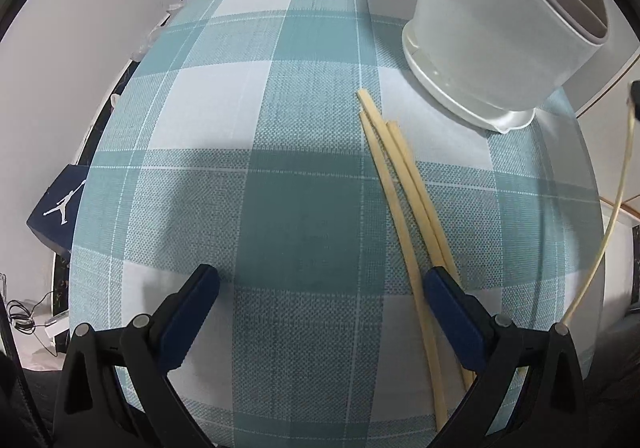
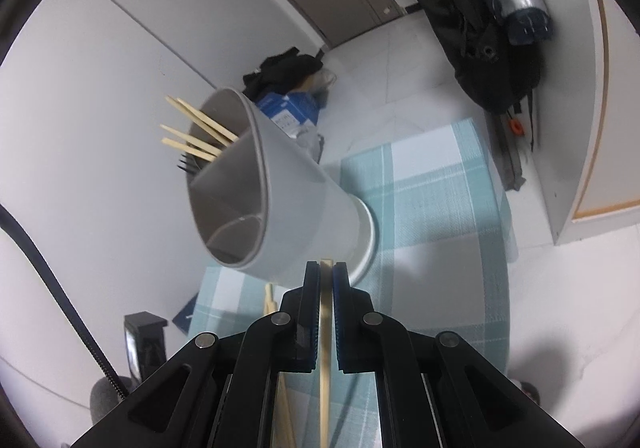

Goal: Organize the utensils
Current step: 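Lift the chopstick with the right gripper while the left gripper grasps another chopstick, then carry both chopsticks over the white holder and lower them in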

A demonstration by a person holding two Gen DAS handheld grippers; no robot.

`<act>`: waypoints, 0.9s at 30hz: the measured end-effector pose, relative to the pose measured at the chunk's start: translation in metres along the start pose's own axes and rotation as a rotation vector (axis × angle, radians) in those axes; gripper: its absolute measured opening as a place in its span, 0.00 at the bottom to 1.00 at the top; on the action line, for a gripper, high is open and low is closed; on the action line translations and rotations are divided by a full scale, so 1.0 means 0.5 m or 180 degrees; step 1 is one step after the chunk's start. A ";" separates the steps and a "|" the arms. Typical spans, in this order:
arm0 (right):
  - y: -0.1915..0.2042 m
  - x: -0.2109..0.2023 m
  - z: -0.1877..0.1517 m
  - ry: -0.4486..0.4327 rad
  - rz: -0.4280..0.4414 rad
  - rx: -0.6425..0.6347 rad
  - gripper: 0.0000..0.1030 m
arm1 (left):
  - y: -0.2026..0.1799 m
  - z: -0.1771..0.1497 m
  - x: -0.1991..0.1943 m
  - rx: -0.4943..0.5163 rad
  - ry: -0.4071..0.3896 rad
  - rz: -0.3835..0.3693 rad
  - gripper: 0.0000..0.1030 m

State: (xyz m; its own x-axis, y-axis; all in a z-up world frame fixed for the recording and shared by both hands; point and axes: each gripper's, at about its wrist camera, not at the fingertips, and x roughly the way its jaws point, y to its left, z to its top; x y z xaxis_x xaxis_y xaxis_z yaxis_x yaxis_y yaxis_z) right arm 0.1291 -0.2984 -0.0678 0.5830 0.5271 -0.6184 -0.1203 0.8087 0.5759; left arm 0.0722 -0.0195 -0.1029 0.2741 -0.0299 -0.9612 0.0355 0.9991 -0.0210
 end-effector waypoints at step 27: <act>-0.003 -0.040 0.017 -0.0213 0.0042 -0.0089 0.05 | 0.005 0.122 0.027 -0.0155 0.0096 0.0075 0.40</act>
State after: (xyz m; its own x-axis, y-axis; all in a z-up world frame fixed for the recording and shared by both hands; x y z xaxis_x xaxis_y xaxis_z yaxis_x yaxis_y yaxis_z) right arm 0.1244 -0.3124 -0.0516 0.6334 0.5198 -0.5733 -0.1500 0.8092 0.5680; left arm 0.1347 -0.0192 -0.0992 0.2452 -0.0063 -0.9695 -0.0177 0.9998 -0.0110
